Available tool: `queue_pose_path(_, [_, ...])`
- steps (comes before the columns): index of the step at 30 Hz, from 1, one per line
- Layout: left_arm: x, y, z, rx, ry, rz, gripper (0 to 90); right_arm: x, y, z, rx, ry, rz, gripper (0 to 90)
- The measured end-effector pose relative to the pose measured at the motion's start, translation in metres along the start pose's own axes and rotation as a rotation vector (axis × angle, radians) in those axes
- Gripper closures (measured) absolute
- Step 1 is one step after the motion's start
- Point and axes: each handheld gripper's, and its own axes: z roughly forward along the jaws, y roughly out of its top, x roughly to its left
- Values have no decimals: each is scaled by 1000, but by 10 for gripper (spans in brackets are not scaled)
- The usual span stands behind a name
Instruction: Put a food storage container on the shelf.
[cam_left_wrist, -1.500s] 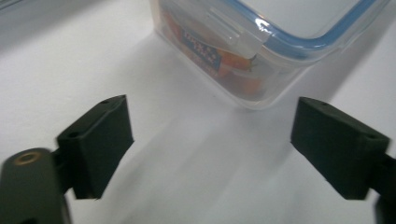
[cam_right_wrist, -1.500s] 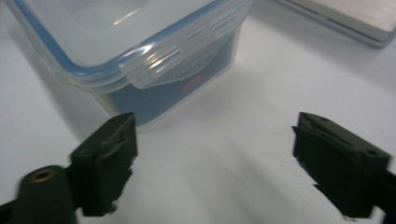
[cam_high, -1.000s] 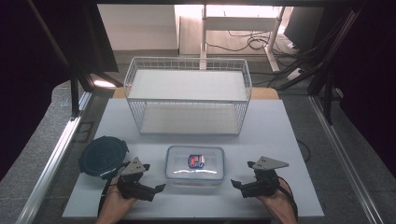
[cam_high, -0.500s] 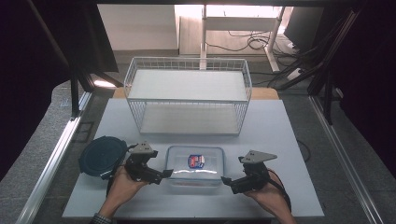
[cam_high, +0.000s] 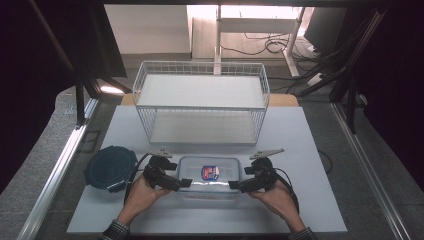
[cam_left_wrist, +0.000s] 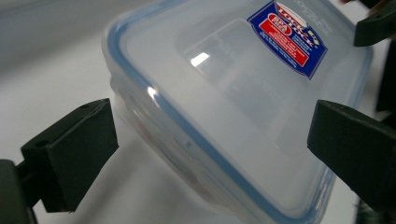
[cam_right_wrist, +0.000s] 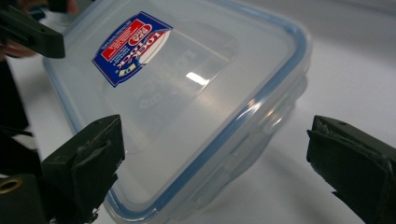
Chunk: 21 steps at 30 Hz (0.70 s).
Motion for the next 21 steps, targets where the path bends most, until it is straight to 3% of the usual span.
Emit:
queue_pose_path(3, [5, -3, 7, 14, -78, -50, 16, -6, -2, 7, 7, 78, 65, 54])
queue_pose_path(5, [5, -4, 7, 16, -87, -75, 5, -9, -2, 11, 21, 132, 109, 65])
queue_pose_path(8, [2, -7, -3, 12, -84, -69, 84, -10, -2, 10, 29, 139, 137, 108])
queue_pose_path(11, [4, -14, -13, -14, -112, -107, 232, -7, -4, 2, 31, 137, 129, 201])
queue_pose_path(13, [2, -15, -15, -9, -108, -82, 252, -5, -5, -1, 20, 133, 129, 238])
queue_pose_path(14, [-2, -17, -23, -30, -99, -80, 322, -6, -8, -8, -14, 145, 147, 340])
queue_pose_path(15, [-2, -17, -23, -30, -99, -80, 375, -6, -8, -8, -14, 145, 147, 340])
queue_pose_path(16, [-3, -19, -27, -48, -102, -78, 430, -6, -13, -18, -60, 163, 148, 443])
queue_pose_path(21, [-11, -26, -30, -103, -80, -89, 464, 1, -17, -23, -76, 143, 129, 461])
